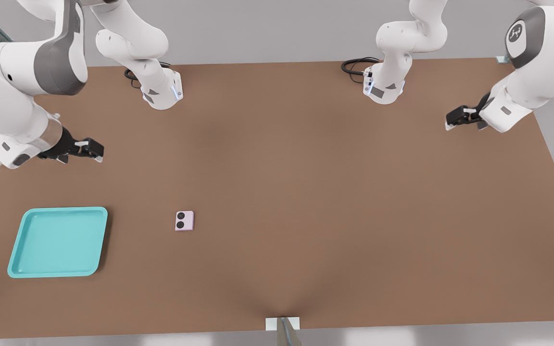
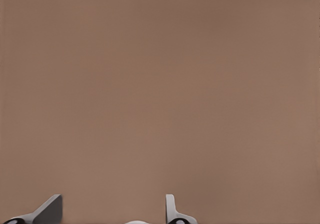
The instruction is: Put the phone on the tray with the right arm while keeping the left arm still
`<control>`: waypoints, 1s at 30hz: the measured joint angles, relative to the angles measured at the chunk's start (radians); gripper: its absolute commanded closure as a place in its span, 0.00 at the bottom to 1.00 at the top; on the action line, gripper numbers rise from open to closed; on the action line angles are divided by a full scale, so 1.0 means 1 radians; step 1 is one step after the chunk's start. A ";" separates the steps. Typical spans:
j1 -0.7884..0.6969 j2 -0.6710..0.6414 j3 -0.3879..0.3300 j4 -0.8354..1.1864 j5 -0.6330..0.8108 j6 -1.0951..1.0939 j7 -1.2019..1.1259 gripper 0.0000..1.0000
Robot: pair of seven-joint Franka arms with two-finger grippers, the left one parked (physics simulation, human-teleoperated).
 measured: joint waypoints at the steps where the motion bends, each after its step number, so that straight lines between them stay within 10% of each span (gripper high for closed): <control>1: 0.007 0.003 0.000 -0.001 0.004 0.013 0.001 0.00; 16: 0.096 0.514 0.059 -0.247 -0.030 0.645 0.114 0.00; 30: 0.130 0.618 0.059 -0.334 -0.036 0.974 0.271 0.00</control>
